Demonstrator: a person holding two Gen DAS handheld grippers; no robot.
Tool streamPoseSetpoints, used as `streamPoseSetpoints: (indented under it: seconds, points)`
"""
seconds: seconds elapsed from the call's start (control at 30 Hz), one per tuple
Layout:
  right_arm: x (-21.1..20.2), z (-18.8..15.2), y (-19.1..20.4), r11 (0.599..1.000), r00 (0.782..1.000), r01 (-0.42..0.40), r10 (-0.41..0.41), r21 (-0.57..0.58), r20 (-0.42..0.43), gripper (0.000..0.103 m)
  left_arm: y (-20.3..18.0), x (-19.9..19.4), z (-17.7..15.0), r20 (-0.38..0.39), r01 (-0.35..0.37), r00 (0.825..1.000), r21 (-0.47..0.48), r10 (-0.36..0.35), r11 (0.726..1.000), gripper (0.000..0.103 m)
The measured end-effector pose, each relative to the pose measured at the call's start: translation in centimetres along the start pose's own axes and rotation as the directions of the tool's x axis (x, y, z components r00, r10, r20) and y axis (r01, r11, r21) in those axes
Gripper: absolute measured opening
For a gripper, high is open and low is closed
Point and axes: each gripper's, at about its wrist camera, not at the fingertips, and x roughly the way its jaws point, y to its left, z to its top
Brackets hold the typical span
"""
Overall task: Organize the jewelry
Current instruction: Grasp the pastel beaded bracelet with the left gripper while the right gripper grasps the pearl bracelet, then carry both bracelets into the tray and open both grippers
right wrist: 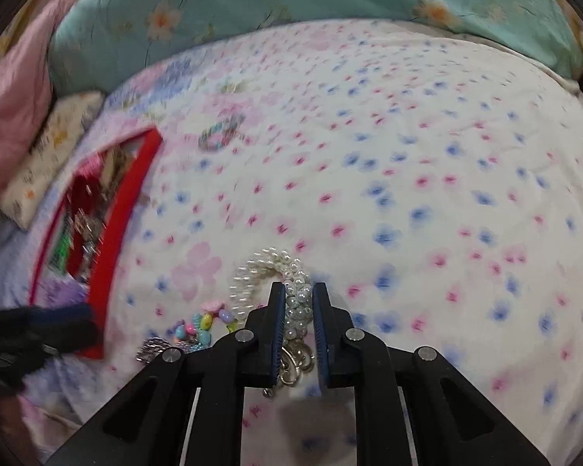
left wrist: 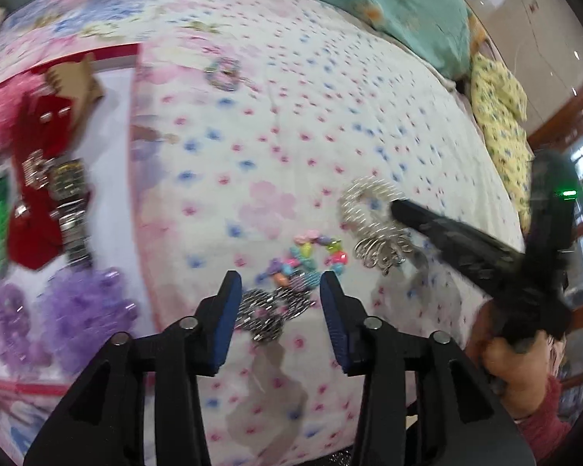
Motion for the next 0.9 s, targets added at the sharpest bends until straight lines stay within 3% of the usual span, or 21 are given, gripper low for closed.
streamPoseSetpoints:
  seconds: [0.1, 0.23, 0.3, 0.43, 0.47, 0.5, 0.57, 0.63, 0.9]
  points:
    - [-2.4, 0.1, -1.7, 0.998, 0.999, -0.029, 0.026, 0.052, 0.045, 0.013, -1.6, 2.1, 0.6, -0.04, 0.011, 0.999, 0.05, -0.009, 0.999, 0.041]
    - [-4.6, 0.2, -3.3, 0.992, 0.994, -0.072, 0.063, 0.101, 0.085, 0.013, -2.6, 5.4, 1.1, -0.094, -0.028, 0.995, 0.089, 0.036, 0.996, 0.041]
    - [-4.7, 0.4, -3.3, 0.992, 0.994, -0.078, 0.069, 0.102, 0.089, 0.013, -2.8, 5.9, 1.3, -0.09, -0.038, 0.995, 0.095, 0.046, 0.995, 0.053]
    - [-4.9, 0.2, -3.9, 0.988, 0.991, -0.106, 0.095, 0.115, 0.091, 0.013, -3.4, 6.3, 1.4, -0.085, -0.051, 0.995, 0.111, 0.06, 0.992, 0.054]
    - [-4.9, 0.1, -3.9, 0.987, 0.991, -0.111, 0.1, 0.118, 0.09, 0.013, -3.8, 6.3, 1.2, -0.074, -0.064, 0.994, 0.133, 0.075, 0.989, 0.052]
    - [-4.9, 0.1, -4.0, 0.986, 0.99, -0.118, 0.108, 0.122, 0.088, 0.013, -4.1, 6.3, 1.2, -0.068, -0.064, 0.995, 0.15, 0.075, 0.987, 0.034]
    - [-5.0, 0.0, -4.1, 0.984, 0.989, -0.127, 0.116, 0.123, 0.09, 0.013, -4.5, 6.3, 1.3, -0.082, -0.035, 0.995, 0.158, 0.048, 0.987, 0.013]
    - [-5.1, 0.0, -4.2, 0.982, 0.987, -0.138, 0.126, 0.127, 0.096, 0.013, -4.8, 5.9, 1.5, -0.071, -0.054, 0.995, 0.169, 0.067, 0.984, 0.009]
    - [-6.6, 0.1, -4.0, 0.979, 0.98, -0.167, 0.152, 0.119, 0.128, 0.013, -3.3, -0.9, 1.8, 0.055, 0.033, 0.998, 0.064, -0.036, 0.997, 0.009]
